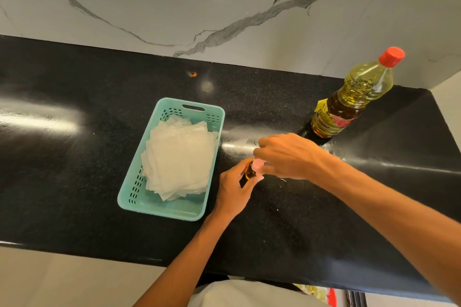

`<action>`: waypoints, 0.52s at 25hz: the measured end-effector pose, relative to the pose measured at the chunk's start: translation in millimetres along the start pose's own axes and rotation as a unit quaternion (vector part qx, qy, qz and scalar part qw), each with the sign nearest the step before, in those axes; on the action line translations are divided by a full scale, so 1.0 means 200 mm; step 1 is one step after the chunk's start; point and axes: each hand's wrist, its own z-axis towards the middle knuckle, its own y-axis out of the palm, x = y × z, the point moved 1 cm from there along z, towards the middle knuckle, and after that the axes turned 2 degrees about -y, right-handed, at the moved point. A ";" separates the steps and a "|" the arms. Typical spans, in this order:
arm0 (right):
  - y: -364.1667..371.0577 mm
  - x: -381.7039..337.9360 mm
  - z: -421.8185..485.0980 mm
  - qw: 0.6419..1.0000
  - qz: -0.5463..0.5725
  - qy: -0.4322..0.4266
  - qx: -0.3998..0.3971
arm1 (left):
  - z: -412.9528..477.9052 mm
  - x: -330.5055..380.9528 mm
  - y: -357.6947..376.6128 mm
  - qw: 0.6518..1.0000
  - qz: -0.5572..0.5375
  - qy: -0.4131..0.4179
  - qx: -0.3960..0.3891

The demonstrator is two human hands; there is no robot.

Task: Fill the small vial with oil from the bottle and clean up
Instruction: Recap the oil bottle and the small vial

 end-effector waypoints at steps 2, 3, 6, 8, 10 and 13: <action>0.01 0.06 0.01 0.998 -0.030 -0.063 -0.005 | 0.00 -0.01 0.00 0.999 0.027 0.020 -0.006; 0.03 0.06 0.01 0.996 -0.032 -0.086 0.001 | 0.00 -0.01 0.00 0.999 0.032 0.026 -0.005; 0.10 0.04 0.02 0.994 -0.020 -0.105 0.007 | -0.01 -0.02 0.01 0.999 0.038 0.035 -0.003; 0.14 0.02 0.02 0.998 0.000 -0.056 0.010 | -0.02 -0.02 0.03 0.998 0.041 0.038 0.005; 0.16 -0.02 0.01 0.998 0.030 0.020 0.043 | -0.03 -0.02 0.04 0.999 0.030 0.037 0.019; 0.21 -0.17 0.02 0.974 0.037 0.202 0.097 | -0.02 -0.04 0.05 1.000 0.017 0.015 0.017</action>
